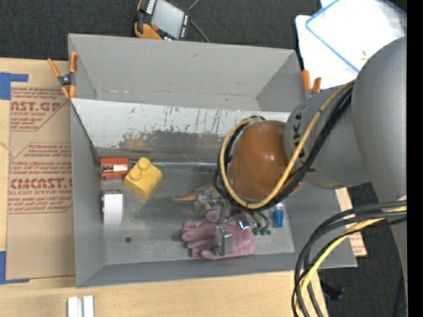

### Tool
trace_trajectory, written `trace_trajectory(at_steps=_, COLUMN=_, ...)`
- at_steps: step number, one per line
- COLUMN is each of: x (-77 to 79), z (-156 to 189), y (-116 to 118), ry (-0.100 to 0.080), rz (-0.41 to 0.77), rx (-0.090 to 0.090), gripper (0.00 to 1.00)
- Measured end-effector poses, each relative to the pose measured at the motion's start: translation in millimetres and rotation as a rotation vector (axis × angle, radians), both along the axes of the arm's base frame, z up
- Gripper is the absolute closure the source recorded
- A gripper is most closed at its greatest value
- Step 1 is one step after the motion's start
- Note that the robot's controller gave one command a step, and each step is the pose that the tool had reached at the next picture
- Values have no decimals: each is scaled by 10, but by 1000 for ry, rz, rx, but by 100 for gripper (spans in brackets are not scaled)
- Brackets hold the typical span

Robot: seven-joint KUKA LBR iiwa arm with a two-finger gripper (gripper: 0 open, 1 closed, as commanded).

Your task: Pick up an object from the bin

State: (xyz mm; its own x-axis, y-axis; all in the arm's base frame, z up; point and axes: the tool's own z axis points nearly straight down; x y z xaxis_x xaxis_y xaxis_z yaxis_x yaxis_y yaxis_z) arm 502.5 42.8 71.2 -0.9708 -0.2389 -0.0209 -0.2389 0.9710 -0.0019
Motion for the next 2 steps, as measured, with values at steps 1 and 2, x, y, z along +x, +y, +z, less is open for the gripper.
trace_trajectory(at_steps=1, x=113, z=0, y=-93, ry=18, rz=-147, rx=2, gripper=0)
trace_trajectory(at_steps=2, x=36, z=-4, y=-21, ry=4, rz=-32, rx=2, gripper=0)
